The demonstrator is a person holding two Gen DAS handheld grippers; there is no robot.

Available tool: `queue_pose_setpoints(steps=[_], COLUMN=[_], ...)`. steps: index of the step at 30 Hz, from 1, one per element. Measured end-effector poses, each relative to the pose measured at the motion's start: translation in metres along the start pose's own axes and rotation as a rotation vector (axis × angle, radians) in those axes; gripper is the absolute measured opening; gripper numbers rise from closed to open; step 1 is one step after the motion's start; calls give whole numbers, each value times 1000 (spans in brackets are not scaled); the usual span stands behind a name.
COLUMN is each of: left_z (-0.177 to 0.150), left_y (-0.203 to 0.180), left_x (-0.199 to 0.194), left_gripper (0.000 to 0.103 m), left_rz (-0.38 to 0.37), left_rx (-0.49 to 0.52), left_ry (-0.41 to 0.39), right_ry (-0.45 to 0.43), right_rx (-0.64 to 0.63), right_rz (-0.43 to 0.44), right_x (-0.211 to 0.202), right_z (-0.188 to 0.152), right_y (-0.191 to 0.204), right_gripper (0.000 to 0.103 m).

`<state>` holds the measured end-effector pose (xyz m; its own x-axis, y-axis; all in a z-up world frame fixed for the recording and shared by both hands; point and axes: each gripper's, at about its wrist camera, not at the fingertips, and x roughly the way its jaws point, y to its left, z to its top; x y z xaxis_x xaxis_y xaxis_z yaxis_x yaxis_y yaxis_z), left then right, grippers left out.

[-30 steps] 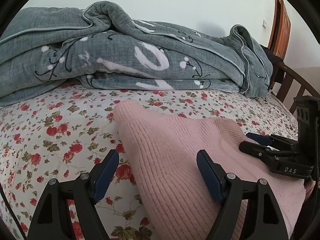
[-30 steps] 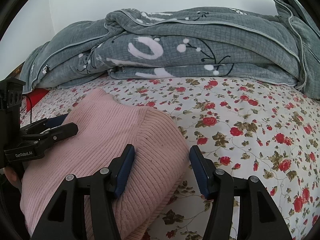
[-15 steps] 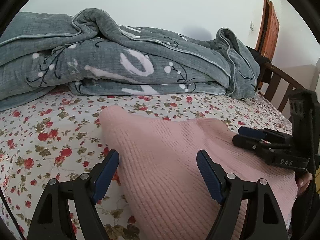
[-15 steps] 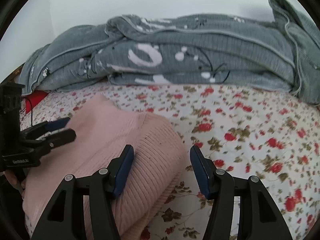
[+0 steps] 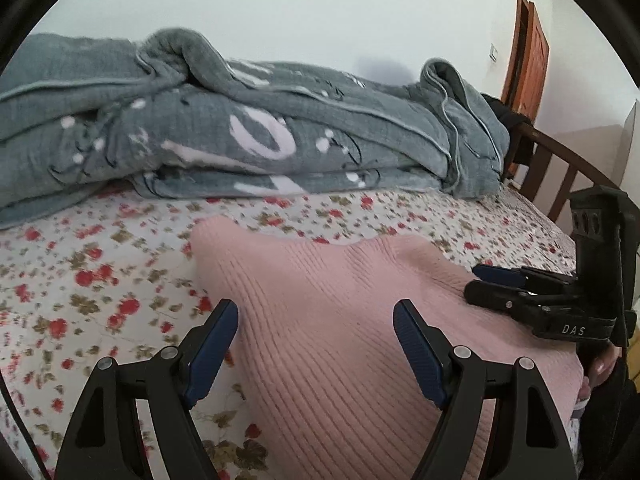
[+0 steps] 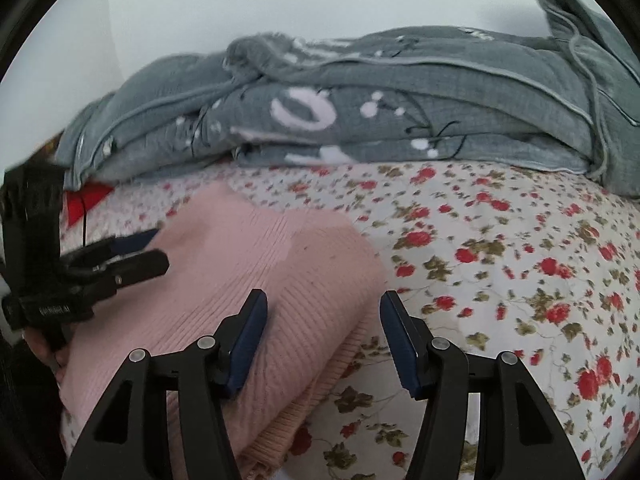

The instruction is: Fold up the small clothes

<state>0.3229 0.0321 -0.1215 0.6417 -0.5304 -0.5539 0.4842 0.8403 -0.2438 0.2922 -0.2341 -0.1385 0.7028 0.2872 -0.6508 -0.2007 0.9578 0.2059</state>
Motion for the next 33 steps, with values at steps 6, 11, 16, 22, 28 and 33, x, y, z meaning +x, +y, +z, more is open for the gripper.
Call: queue_pose_setpoints(steps=[6, 11, 16, 22, 28, 33], left_z=[-11, -34, -58, -84, -95, -113], left_y=[-22, -53, -62, -60, -53, -59], left_x=[-20, -32, -58, -66, -79, -109], left_gripper=[78, 78, 78, 82, 82, 79], left_rz=[51, 169, 193, 252, 284, 317], left_rx=[34, 82, 2, -39, -160, -230], left_ry=[-18, 30, 30, 9, 25, 54], right_ry=[12, -3, -75, -47, -36, 5], right_rx=[-29, 6, -91, -156, -38, 82], right_rz=[-11, -2, 122, 86, -14, -70], right_x=[5, -7, -42, -58, -82, -120], right_z=[-4, -3, -22, -57, -85, -111], right_y=[3, -2, 23, 38, 24, 13], right_gripper=[57, 57, 57, 57, 57, 57])
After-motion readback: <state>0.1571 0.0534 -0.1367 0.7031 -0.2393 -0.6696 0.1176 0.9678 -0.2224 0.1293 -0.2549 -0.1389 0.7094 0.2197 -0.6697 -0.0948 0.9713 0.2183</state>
